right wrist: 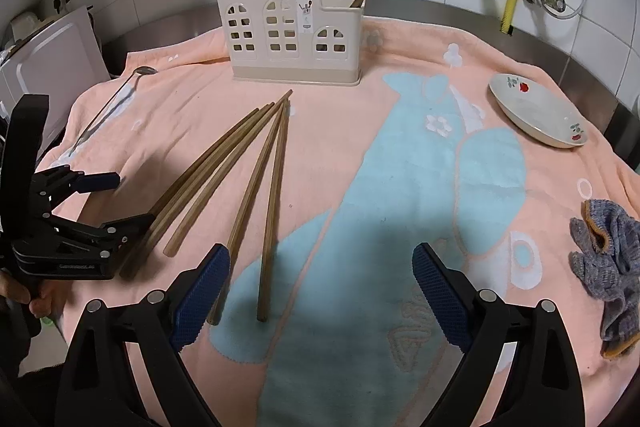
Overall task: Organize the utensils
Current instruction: 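Move both open tools back toward the remaining chopsticks, then lower both tools and close each on a wooden chopstick on the towel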
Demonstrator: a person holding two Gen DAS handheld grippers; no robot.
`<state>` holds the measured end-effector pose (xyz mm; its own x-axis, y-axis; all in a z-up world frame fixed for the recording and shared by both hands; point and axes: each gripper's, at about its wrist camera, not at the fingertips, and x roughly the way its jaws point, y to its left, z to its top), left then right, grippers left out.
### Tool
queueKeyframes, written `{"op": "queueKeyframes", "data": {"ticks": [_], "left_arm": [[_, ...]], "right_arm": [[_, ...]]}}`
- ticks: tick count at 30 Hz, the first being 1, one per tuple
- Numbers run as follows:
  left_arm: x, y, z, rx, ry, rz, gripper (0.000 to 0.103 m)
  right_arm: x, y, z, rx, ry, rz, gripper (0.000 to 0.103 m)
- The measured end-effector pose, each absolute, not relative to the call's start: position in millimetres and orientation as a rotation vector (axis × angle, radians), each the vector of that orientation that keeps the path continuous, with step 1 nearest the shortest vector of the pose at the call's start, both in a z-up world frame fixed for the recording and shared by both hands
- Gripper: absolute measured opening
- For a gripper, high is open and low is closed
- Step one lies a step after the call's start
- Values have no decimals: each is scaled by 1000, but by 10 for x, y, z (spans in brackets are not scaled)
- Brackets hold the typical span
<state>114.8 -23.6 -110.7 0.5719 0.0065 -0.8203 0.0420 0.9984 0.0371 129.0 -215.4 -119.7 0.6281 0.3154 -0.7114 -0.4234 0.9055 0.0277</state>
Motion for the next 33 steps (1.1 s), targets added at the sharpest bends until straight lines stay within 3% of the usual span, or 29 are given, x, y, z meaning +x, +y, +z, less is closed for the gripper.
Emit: {"op": "queueKeyframes", "data": {"ticks": [10,24,29,33], "left_arm": [[1169,-71,-1064,91,945,64,86],[1204,177,-992,83,920,139,86],[1190,205,-993,65,918,123,77],[1164,183,-982,53,912,94,69]], "right_arm": [[1267,-2049,-1267,-180,795,441,89],[1340,-1891,-1372,-162,822,466,41],[1346,-1827,-1396,-170,827,481,26],[1346,-1783,-1419,-181,831,491,19]]}}
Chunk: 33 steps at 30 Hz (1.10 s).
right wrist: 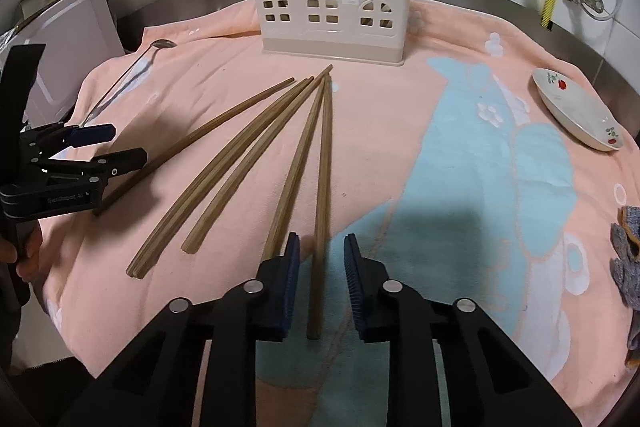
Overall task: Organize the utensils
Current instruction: 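Lower both tools and close each on a wooden chopstick on the towel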
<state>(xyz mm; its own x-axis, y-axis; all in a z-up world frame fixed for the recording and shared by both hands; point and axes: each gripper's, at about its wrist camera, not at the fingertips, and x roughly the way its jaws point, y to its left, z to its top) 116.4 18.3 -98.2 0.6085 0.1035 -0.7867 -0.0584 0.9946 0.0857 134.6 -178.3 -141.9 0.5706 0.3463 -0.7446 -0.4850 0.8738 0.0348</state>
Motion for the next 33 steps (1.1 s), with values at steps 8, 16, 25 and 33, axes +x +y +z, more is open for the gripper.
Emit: {"op": "queueKeyframes", "data": {"ticks": [8,16,25,33], "left_arm": [[1063,70,-947,8,897,-31,53],[1087,-5,-1029,-41,916,-126,26],[1140,33,-1082,-70,924,-144,21],[1179,-2,-1084,-27,921,-131,8]], "right_arm": [[1340,-1728,-1461,-212,828,479,9],[1334,-1736,-1468,-206,819,465,7],[1331,-1735,-1473,-209,814,461,7],[1318,-1737,-1471,-212,800,455,7]]}}
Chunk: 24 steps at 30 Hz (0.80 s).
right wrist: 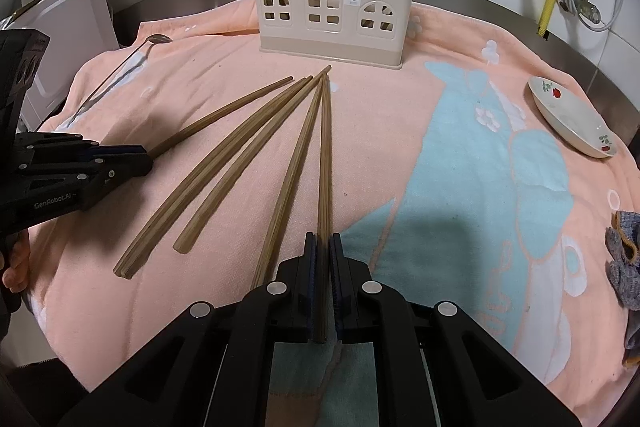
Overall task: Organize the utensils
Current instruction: 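Lower both tools and close each on a wooden chopstick on the towel, then lift the left tool's chopstick into the white holder while the right tool inserts its own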
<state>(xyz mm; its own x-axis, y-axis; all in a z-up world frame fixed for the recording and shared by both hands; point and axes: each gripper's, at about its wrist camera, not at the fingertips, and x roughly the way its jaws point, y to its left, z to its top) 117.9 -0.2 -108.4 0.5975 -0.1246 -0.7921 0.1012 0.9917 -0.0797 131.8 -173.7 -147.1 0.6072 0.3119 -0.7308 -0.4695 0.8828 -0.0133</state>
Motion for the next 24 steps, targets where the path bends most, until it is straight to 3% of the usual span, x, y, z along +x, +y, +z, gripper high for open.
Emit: {"op": "queueKeyframes", "data": {"ticks": [9,24], "left_arm": [[1138,-26,-869,-13,881,-142,7],[1263,-39,-158,10,735,-185,6]], "right_arm": [[1245,-1797,-1202,-203,733,451,7],[1414,-1804,-166,-186,535,514,6]]}}
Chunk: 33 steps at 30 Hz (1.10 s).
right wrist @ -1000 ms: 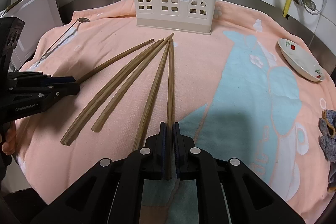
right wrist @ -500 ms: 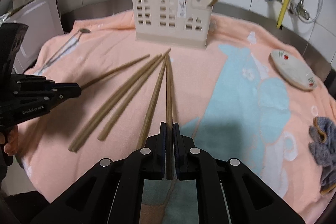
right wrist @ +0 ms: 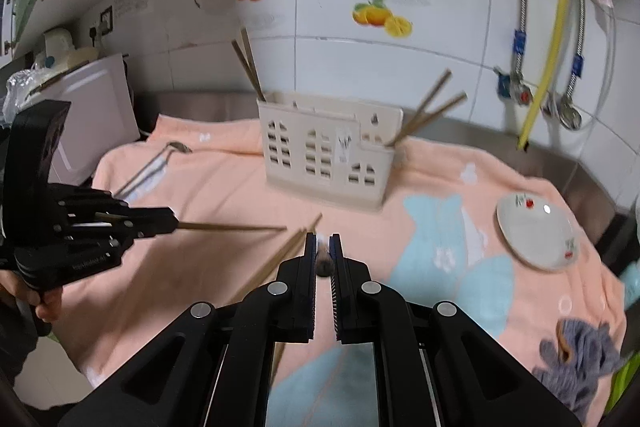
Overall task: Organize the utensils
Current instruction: 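Lift the left tool's chopstick into the white holder while the right tool inserts its own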
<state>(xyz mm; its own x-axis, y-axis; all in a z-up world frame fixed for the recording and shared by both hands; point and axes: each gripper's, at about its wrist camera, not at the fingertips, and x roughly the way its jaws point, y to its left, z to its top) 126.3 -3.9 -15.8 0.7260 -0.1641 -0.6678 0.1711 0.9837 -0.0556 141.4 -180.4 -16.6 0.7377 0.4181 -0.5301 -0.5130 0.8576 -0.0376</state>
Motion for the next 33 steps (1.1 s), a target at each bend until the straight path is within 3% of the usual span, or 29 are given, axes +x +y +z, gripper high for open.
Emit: {"op": "queueKeyframes", "data": {"ticks": [25,33], "left_arm": [[1853,17,786,53,628,-221,6],[1899,3,1281,72,538,-220,6]], "right_arm": [[2154,-1927,1299,-212,454,559,6],[2495,-1857,1312,-219,481,516,6]]}}
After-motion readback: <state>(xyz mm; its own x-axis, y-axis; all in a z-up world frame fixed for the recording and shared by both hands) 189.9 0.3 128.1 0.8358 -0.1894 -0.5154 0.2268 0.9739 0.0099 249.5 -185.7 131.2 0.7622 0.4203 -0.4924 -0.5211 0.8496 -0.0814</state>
